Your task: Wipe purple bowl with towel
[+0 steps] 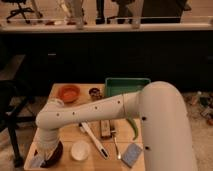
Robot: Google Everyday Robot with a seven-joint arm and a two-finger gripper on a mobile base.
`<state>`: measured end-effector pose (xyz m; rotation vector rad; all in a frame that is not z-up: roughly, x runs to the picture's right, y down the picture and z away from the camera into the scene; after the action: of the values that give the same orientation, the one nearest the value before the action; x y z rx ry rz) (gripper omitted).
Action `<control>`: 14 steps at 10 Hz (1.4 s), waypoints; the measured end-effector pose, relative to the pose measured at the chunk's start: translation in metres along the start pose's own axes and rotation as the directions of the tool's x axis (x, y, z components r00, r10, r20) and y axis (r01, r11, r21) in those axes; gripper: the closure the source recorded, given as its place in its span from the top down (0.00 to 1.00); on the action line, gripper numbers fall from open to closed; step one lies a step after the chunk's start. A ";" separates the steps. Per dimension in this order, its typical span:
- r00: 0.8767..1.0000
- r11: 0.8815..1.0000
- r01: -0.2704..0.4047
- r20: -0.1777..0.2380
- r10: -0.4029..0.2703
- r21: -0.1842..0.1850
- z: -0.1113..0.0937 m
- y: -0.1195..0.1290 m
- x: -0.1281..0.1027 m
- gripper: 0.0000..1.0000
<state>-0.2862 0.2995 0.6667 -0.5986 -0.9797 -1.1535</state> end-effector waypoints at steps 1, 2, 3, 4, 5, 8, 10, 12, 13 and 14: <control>1.000 1.000 -0.006 0.002 0.006 -0.005 0.000 0.002 0.002 0.00; 1.000 0.999 -0.030 0.009 0.030 -0.017 0.004 0.012 0.008 0.00; 0.999 0.999 -0.045 0.012 0.045 -0.023 0.006 0.021 0.014 0.00; 0.998 0.998 -0.053 0.012 0.054 -0.030 0.007 0.026 0.017 0.00; 0.998 0.997 -0.062 0.011 0.062 -0.040 0.005 0.029 0.022 0.00; 0.999 0.997 -0.047 -0.006 0.047 -0.056 -0.006 0.022 0.030 0.00; 1.000 0.999 -0.006 -0.010 0.006 -0.054 -0.011 0.006 0.030 0.00; 0.999 0.998 0.036 0.003 -0.036 -0.047 -0.009 -0.009 0.028 0.00; 0.998 0.997 0.063 0.022 -0.062 -0.045 -0.003 -0.018 0.021 0.00; 0.997 0.996 0.074 0.036 -0.072 -0.042 0.002 -0.022 0.015 0.00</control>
<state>-0.3061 0.2866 0.6785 -0.6238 -1.0150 -1.2354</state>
